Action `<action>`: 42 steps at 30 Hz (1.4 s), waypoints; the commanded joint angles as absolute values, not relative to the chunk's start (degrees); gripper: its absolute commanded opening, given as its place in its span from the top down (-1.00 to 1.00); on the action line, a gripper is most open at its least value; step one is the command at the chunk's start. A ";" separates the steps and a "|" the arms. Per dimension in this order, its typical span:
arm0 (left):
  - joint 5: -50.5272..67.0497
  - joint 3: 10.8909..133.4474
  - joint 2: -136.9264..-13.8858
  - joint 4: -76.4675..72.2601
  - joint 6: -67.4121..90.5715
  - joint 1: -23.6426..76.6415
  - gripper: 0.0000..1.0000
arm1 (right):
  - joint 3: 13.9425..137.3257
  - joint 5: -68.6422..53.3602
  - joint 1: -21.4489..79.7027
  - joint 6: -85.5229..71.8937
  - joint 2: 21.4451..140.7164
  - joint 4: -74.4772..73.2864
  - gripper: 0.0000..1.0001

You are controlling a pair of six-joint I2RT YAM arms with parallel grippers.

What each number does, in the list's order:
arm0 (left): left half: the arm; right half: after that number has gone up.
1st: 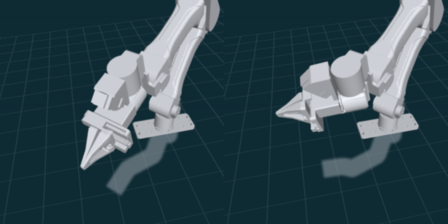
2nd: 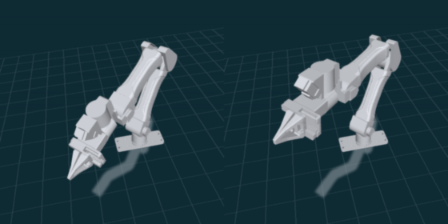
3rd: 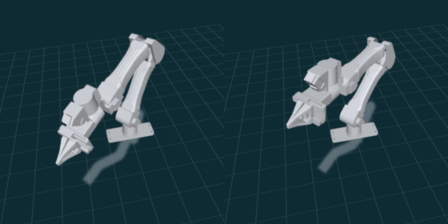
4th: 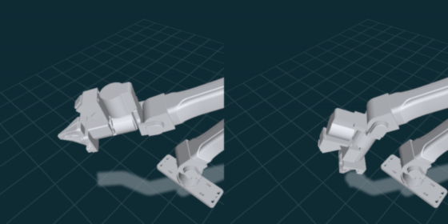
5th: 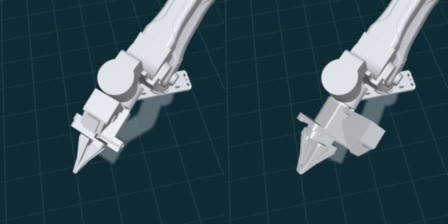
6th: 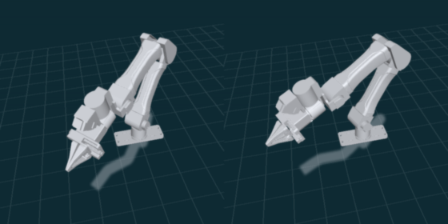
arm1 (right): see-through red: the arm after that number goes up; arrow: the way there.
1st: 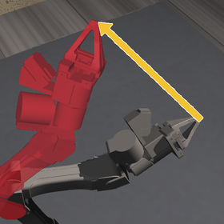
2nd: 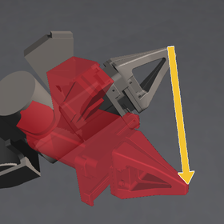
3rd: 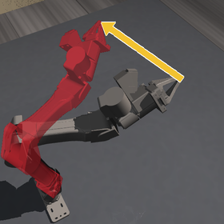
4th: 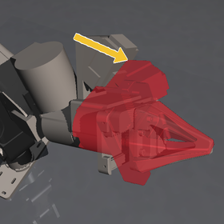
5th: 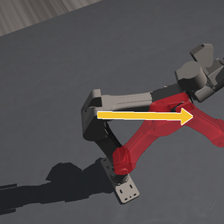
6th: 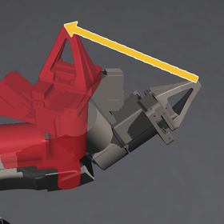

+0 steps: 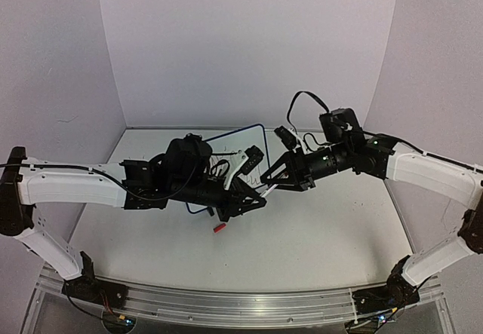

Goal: Write a sentence on the whiteboard
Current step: Pass from the right arm to the left, then pass from the left arm to the right

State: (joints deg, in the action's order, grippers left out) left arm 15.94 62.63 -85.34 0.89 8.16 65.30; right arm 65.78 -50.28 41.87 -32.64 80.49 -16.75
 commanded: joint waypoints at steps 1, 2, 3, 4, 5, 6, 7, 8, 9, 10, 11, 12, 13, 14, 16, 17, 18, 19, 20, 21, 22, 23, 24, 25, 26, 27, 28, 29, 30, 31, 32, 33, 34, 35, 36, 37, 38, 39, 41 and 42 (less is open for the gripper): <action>11.45 60.28 -82.71 -5.75 12.93 65.52 1.00 | 63.31 -43.53 42.01 -35.16 76.03 -12.36 -0.10; 11.08 59.85 -82.44 -6.54 13.76 65.49 1.00 | 62.23 -42.88 42.01 -36.09 75.54 -10.83 -0.12; 10.50 59.06 -82.23 -8.16 15.20 65.56 1.00 | 60.67 -41.81 42.01 -37.20 74.59 -9.37 -0.12; 10.23 58.75 -82.15 -8.94 15.89 65.52 1.00 | 60.01 -41.37 41.97 -37.97 74.19 -8.19 -0.11; 9.35 58.32 -82.14 -9.83 17.35 65.52 1.00 | 58.61 -40.47 42.02 -39.80 73.37 -5.42 -0.08; 8.91 58.28 -82.16 -10.04 18.03 65.54 1.00 | 58.31 -40.15 42.02 -40.12 72.90 -4.91 -0.08; 8.19 58.54 -82.33 -10.04 19.28 65.57 1.00 | 56.97 -39.01 42.20 -41.11 72.04 -2.97 -0.04; 8.16 58.69 -82.58 -9.84 19.60 65.57 1.00 | 56.44 -38.01 42.49 -41.28 71.66 -2.47 -0.01; 8.50 59.03 -82.74 -9.69 19.91 65.54 1.00 | 56.19 -37.18 42.59 -41.43 71.34 -2.31 0.01; 8.76 59.20 -82.93 -9.64 20.21 65.54 1.00 | 55.81 -36.62 42.89 -41.60 71.17 -1.68 0.03; 9.69 59.46 -83.15 -9.92 20.60 65.56 1.00 | 55.59 -36.19 43.11 -41.93 71.23 -1.10 0.04; 10.09 59.58 -83.26 -10.10 20.75 65.57 1.00 | 55.45 -36.03 43.19 -42.14 71.38 -0.65 0.05; 10.88 59.74 -83.44 -10.50 21.18 65.56 1.00 | 55.24 -35.79 43.46 -42.89 71.79 0.85 0.07; 11.18 59.80 -83.56 -10.60 21.37 65.52 1.00 | 55.06 -35.78 43.62 -43.20 71.98 2.03 0.09; 11.52 59.99 -83.71 -10.56 21.51 65.52 1.00 | 54.58 -36.08 43.98 -44.27 72.51 4.77 0.13; 11.51 60.06 -83.83 -10.36 21.53 65.55 1.00 | 54.29 -36.30 44.10 -44.94 72.70 6.11 0.13; 11.51 60.08 -83.84 -10.24 21.58 65.56 1.00 | 54.22 -36.48 44.15 -45.36 72.91 6.57 0.14; 11.32 60.10 -83.78 -10.20 21.62 65.57 1.00 | 54.26 -36.83 44.34 -45.87 73.42 7.51 0.18; 11.19 59.96 -83.76 -10.26 21.60 65.57 1.00 | 54.43 -37.09 44.54 -46.14 73.92 7.71 0.23; 10.98 59.78 -83.64 -10.42 21.66 65.57 1.00 | 54.61 -37.34 44.72 -46.33 74.41 7.81 0.28; 10.73 59.65 -83.51 -10.53 21.75 65.52 1.00 | 54.66 -37.55 44.95 -46.52 74.85 7.94 0.31; 10.42 59.56 -83.50 -10.54 21.79 65.45 1.00 | 54.67 -37.65 45.14 -46.76 75.22 8.03 0.36; 10.03 59.49 -83.46 -10.61 21.94 65.49 1.00 | 54.67 -37.70 45.33 -46.98 75.67 8.13 0.42; 9.85 59.48 -83.41 -10.63 22.11 65.48 1.00 | 54.67 -37.77 45.50 -47.12 75.85 8.17 0.43; 9.43 59.35 -83.29 -10.68 22.41 65.47 1.00 | 54.67 -37.79 45.63 -47.30 76.00 8.25 0.45; 9.13 59.19 -83.11 -11.02 22.60 65.43 1.00 | 54.67 -37.75 45.80 -47.41 76.09 8.38 0.48; 8.94 58.91 -82.92 -11.47 22.79 65.47 1.00 | 54.67 -37.59 45.91 -47.50 76.06 8.47 0.50; 8.89 58.79 -82.87 -11.71 22.91 65.46 1.00 | 54.67 -37.42 46.02 -47.59 76.03 8.51 0.52; 8.75 58.74 -82.72 -11.71 22.94 65.48 1.00 | 54.62 -37.24 46.15 -47.68 75.89 8.60 0.62; 8.68 58.72 -82.71 -11.65 22.94 65.48 1.00 | 54.59 -37.16 46.21 -47.70 75.87 8.61 0.65; 8.01 58.84 -82.64 -11.24 23.05 65.48 1.00 | 54.50 -36.94 46.29 -47.93 75.77 8.61 0.72; 7.69 58.85 -82.62 -11.05 23.18 65.51 1.00 | 54.43 -36.92 46.27 -48.05 75.76 8.61 0.72; 7.34 58.86 -82.62 -10.99 23.39 65.44 1.00 | 54.36 -36.84 46.35 -48.14 75.76 8.69 0.72; 7.26 58.86 -82.66 -10.99 23.64 65.42 1.00 | 54.32 -36.83 46.39 -48.19 75.76 8.70 0.71; 6.94 58.87 -82.70 -10.99 23.95 65.35 1.00 | 54.24 -36.83 46.48 -48.24 75.76 8.70 0.70; 6.60 58.83 -82.70 -10.99 24.32 65.39 1.00 | 54.15 -36.83 46.55 -48.33 75.76 8.70 0.69; 5.91 58.79 -82.71 -11.12 24.81 65.36 1.00 | 53.99 -36.70 46.66 -48.47 75.76 8.83 0.66; 5.59 58.62 -82.64 -11.30 25.21 65.38 1.00 | 53.91 -36.61 46.71 -48.51 75.76 8.95 0.66; 5.40 58.31 -82.38 -12.12 25.56 65.32 1.00 | 53.67 -36.37 46.94 -48.52 75.72 9.39 0.67; 5.63 58.23 -82.31 -12.36 25.49 65.34 1.00 | 53.46 -36.24 47.00 -48.66 75.63 9.65 0.71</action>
